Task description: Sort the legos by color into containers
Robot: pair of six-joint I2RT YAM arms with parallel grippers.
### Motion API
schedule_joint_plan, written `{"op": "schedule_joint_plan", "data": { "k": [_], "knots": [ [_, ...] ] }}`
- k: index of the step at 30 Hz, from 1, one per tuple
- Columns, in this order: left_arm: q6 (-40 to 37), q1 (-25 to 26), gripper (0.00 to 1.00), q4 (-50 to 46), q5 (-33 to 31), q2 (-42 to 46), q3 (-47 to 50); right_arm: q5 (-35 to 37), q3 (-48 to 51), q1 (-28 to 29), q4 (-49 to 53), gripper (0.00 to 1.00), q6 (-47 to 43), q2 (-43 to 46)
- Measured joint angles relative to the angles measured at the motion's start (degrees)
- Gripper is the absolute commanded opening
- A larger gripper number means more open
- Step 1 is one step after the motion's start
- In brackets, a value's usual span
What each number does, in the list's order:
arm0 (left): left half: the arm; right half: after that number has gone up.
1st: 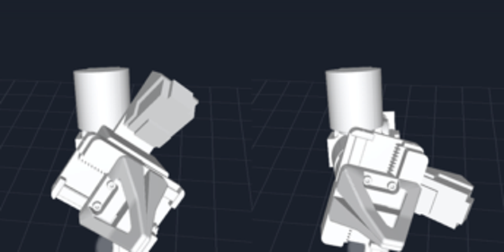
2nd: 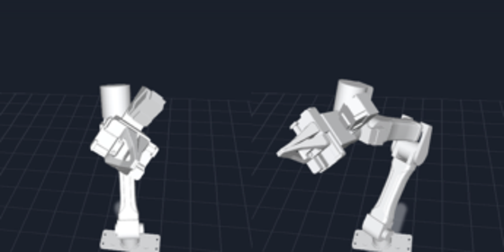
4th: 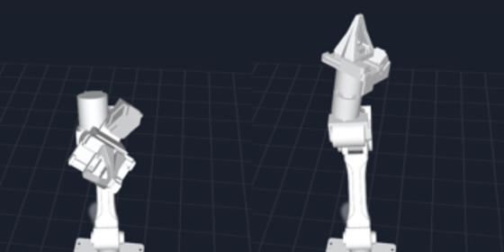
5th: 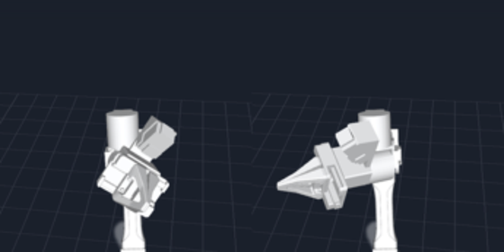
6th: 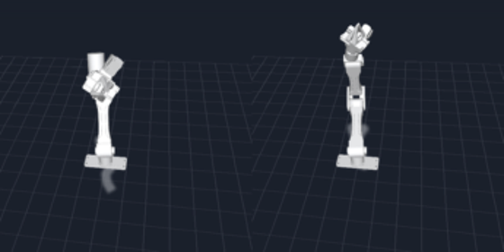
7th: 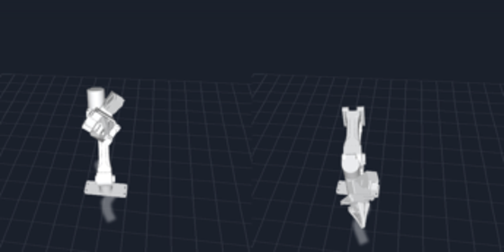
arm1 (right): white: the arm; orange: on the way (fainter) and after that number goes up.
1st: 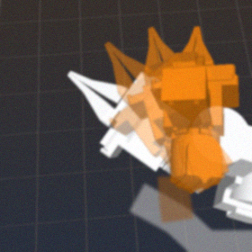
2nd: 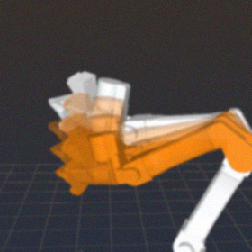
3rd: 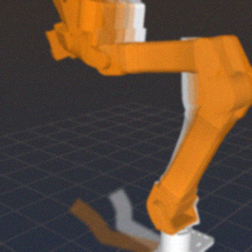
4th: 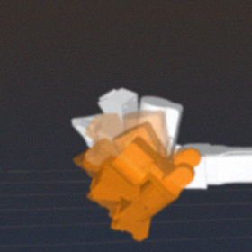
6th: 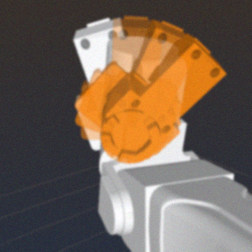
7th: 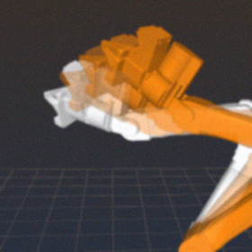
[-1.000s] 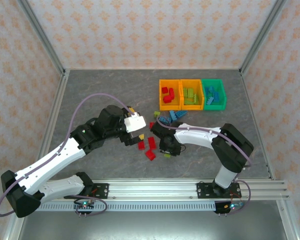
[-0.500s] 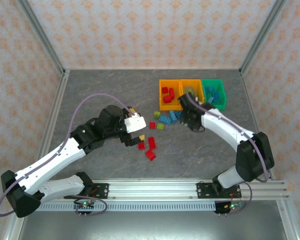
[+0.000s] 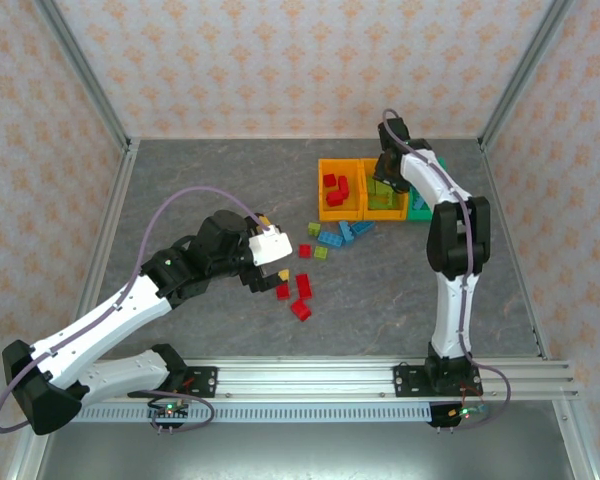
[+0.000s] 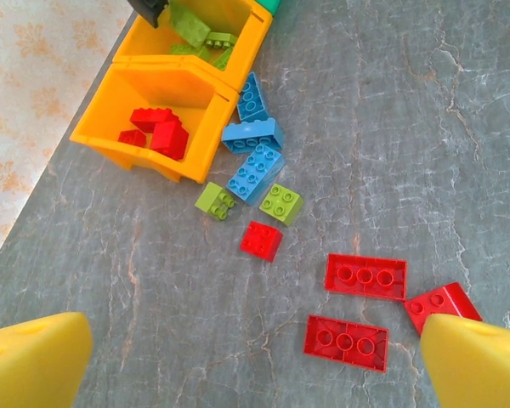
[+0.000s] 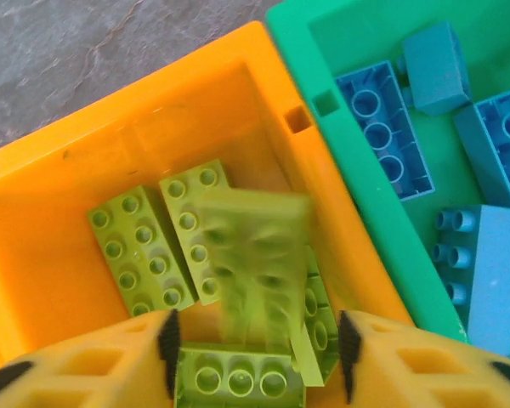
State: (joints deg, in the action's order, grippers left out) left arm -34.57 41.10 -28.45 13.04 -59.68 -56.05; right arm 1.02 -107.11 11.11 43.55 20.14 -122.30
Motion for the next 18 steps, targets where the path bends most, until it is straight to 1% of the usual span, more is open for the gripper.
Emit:
{"op": "schedule_joint_plan", "data": {
  "k": [2, 4, 6, 9, 11, 13, 15, 18],
  "knots": [
    [0.0, 0.0, 1.00, 0.0, 0.0, -0.3, 0.0, -0.8, 0.1, 0.2, 1.1, 0.59, -0.3, 1.5],
    [0.0, 0.0, 1.00, 0.0, 0.0, -0.7, 0.0, -1.6, 2.9, 0.4, 0.5, 0.59, -0.3, 4.9],
    [0.0, 0.0, 1.00, 0.0, 0.0, -1.0, 0.0, -2.6, 9.2, 0.8, -0.5, 0.59, 0.1, 11.0],
    [0.0, 0.0, 1.00, 0.0, 0.0, -1.3, 0.0, -3.8, 21.4, 2.3, -2.5, 0.59, 0.5, 23.1],
    [0.0, 0.0, 1.00, 0.0, 0.1, -1.4, 0.0, -4.7, 28.1, 4.8, -3.7, 0.58, 0.6, 30.4],
    [0.0, 0.0, 1.00, 0.0, 0.1, -1.4, 0.0, -5.8, 32.7, 7.8, -5.1, 0.58, 0.6, 35.1],
    [0.0, 0.0, 1.00, 0.0, 0.1, -1.4, 0.0, -6.7, 36.2, 10.9, -6.8, 0.58, 0.6, 37.5],
    [0.0, 0.0, 1.00, 0.0, 0.1, -1.7, 0.0, -8.1, 40.3, 15.5, -9.4, 0.58, 0.7, 37.2]
  ]
}}
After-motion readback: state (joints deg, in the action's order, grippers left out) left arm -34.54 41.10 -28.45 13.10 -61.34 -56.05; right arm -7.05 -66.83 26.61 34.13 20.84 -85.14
